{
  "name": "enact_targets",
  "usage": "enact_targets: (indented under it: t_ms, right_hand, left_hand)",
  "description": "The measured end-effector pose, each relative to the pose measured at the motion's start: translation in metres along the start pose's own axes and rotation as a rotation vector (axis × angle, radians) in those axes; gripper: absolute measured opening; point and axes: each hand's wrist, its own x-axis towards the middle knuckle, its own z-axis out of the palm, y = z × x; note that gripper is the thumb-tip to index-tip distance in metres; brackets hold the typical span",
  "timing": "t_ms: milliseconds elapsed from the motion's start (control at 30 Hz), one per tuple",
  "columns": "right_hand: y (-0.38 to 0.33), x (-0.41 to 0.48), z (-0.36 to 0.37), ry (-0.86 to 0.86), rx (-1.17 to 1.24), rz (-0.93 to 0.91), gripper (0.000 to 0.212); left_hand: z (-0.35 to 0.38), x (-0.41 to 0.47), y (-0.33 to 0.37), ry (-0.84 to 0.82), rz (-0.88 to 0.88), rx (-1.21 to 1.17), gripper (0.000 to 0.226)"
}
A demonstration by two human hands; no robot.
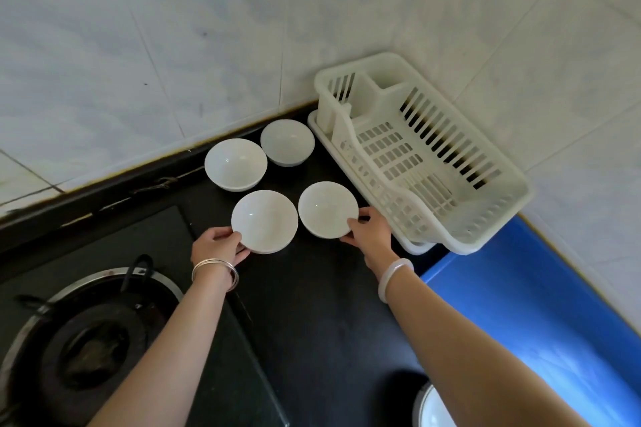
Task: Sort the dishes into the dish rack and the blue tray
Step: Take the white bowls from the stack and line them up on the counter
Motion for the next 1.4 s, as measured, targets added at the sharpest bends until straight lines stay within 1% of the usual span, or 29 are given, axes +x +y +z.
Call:
enact_targets:
  t_ms: [133, 267, 367, 467, 633, 800, 1200, 1400]
  right_hand:
    - [0.001, -0.003, -0.005, -0.050, 0.032, 0.059, 0.024]
    - [0.011, -0.013, -0.004, -0.113, 0.091, 0.116, 0.047]
    - [0.021, -0.021, -0.001, -0.150, 0.190, 0.139, 0.055]
    - [0.024, -0.024, 0.002, -0.154, 0.279, 0.126, 0.056]
    - [0.017, -0.019, 0.006, -0.169, 0.335, 0.092, 0.053]
    - [0.005, -0.007, 0.016, -0.171, 0.352, 0.067, 0.052]
    - [-0.009, 0.008, 0.032, -0.195, 0.335, 0.032, 0.049]
    - [-0.011, 0.005, 0.028, -0.224, 0.242, 0.053, 0.050]
  left_hand:
    - [0.000, -0.001, -0.003, 0.009, 0.005, -0.013, 0.018]
    - [0.000, -0.010, -0.011, -0.015, 0.012, -0.049, 0.023]
    - [-0.001, -0.019, -0.024, -0.069, -0.048, -0.106, 0.035]
    - [0.003, -0.025, -0.029, -0.105, -0.100, -0.245, 0.037]
    - [0.013, -0.023, -0.022, -0.052, -0.124, -0.339, 0.033]
    - [0.019, -0.019, -0.019, -0.002, -0.123, -0.315, 0.035]
    - [0.022, -0.016, -0.021, 0.028, -0.112, -0.339, 0.034]
    - [0.023, -0.015, -0.024, 0.040, -0.085, -0.325, 0.033]
